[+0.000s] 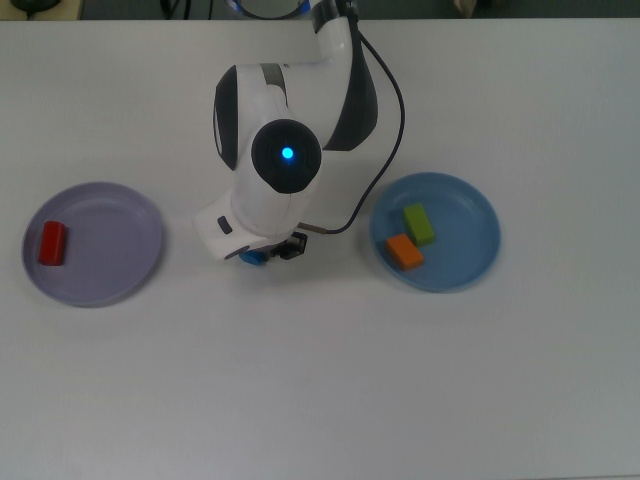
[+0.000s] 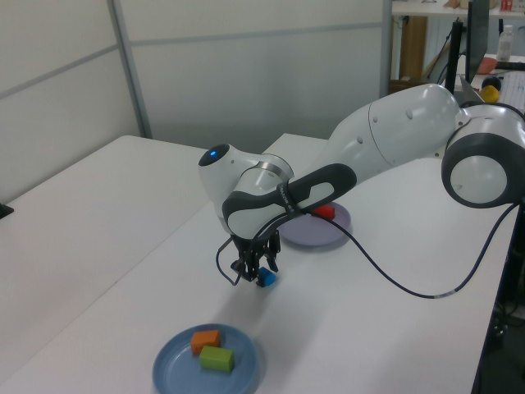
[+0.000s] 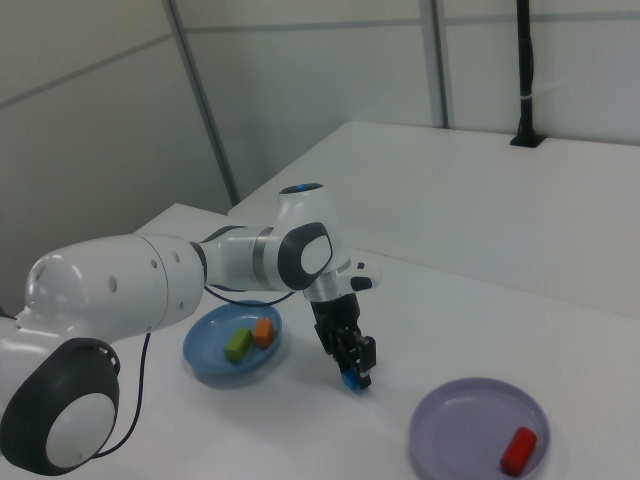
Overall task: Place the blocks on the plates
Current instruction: 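Lower the gripper onto the blue block and grasp it, then carry the blue block onto the lavender plate and release it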
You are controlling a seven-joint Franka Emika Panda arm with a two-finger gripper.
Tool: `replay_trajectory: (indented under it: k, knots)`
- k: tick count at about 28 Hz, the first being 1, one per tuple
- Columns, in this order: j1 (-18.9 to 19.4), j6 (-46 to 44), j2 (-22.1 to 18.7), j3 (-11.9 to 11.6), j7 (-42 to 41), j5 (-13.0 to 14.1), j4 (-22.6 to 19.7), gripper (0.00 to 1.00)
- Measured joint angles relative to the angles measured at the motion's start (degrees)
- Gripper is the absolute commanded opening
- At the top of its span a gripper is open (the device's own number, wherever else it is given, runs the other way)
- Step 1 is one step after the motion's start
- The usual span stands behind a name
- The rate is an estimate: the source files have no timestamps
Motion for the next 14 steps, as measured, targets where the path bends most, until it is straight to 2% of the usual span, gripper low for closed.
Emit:
replay_trajectory:
  k: [14]
  knots:
    - [-0.6,0.4,-0.3,-0.2,0.1,0.0,0.9,0.00]
